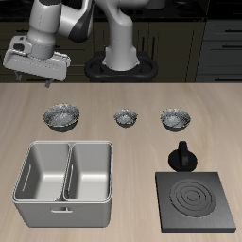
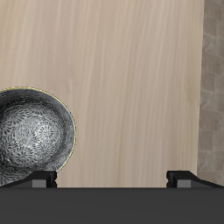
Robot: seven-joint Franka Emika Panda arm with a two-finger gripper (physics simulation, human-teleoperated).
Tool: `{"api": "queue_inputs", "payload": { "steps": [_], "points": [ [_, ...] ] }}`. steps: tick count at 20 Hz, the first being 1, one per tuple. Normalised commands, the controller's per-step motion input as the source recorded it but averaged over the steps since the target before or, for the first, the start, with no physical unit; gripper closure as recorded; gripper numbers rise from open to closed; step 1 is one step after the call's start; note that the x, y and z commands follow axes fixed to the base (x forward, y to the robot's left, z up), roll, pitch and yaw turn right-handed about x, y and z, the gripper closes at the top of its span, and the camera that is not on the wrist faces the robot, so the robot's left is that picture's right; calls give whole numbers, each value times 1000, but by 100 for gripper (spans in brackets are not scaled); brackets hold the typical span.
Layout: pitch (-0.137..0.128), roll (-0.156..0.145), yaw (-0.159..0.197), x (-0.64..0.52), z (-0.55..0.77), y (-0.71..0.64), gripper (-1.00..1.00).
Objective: Turn off the stove and place the largest bowl in the left side of the drainer and the medium bowl in the right side
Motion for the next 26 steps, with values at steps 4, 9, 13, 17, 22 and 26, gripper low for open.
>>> {"api": "queue_inputs", "payload": {
  "steps": [4, 9, 13, 17, 22, 26],
  "points": [
    [8, -2, -3, 83, -180, 24, -100],
    [12, 128, 3, -24, -274, 349, -100],
    [-1, 72, 50, 2, -173, 91, -100],
    [2, 38, 2, -3, -184, -47, -100],
    [-1, 40, 28, -34, -147, 6, -100],
    [-4, 50, 8, 11, -79, 38, -100]
  ]
}}
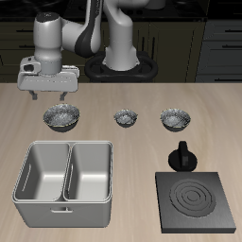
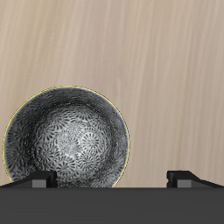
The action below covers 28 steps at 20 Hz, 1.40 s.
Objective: Turn off the stove and place the largest bowl in the left side of the drainer and the medium bowl in the right side
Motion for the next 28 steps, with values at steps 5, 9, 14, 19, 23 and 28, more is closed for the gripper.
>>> {"api": "queue_inputs", "payload": {
  "steps": [5, 9, 14, 19, 23, 28],
  "points": [
    [-12, 54, 11, -31, -81, -43, -100],
    [7, 80, 52, 14, -34, 14, -100],
    [-20, 10, -7, 9, -19, -42, -100],
    [14, -5, -22, 48, -167, -14, -100],
    [-3, 2, 3, -6, -54, -34, -100],
    [3, -13, -30, 6, -239, -74, -100]
  ]
}}
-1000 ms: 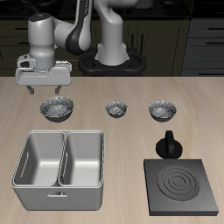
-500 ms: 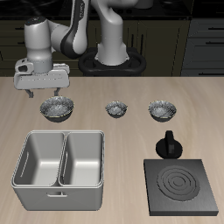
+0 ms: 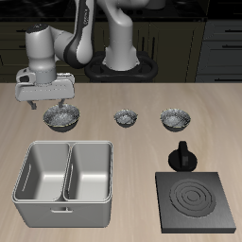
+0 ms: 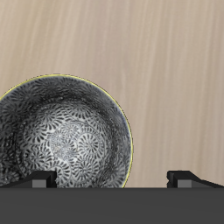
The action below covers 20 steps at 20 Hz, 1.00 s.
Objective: Turn off the stove and place the largest bowl in the left side of the drainer and the medium bowl in the right side
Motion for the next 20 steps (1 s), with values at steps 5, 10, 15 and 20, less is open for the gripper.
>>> {"api": "queue_inputs", "payload": {
  "steps": [5, 10, 15, 20],
  "points": [
    [21, -14, -37, 17, -236, -107, -100],
    [14, -31, -45, 4, -171, -40, -100],
    [25, -30, -18, 41, -270, -40, 100],
    [4, 27, -39, 25, -182, 15, 100]
  ]
}}
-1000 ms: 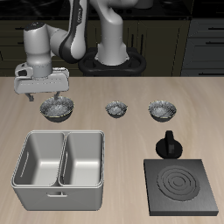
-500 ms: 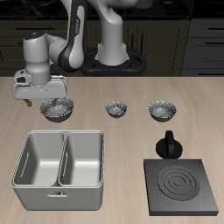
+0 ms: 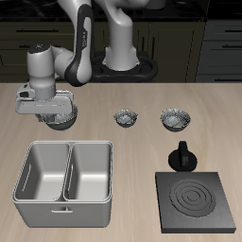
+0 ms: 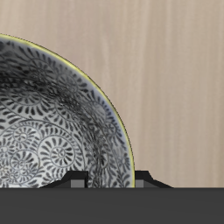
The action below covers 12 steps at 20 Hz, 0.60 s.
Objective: Turn off the stove and place the largest bowl in the left side of the drainer and the medium bowl in the right side
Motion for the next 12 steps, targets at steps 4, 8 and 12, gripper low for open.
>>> {"api": "queue_inputs", "payload": {
  "steps": [4, 8, 12],
  "points": [
    [18, -6, 10, 94, -24, 36, 100],
    [-8, 17, 32, 43, 226, 139, 100],
    [42, -91, 53, -14, 298, 93, 100]
  ]
}}
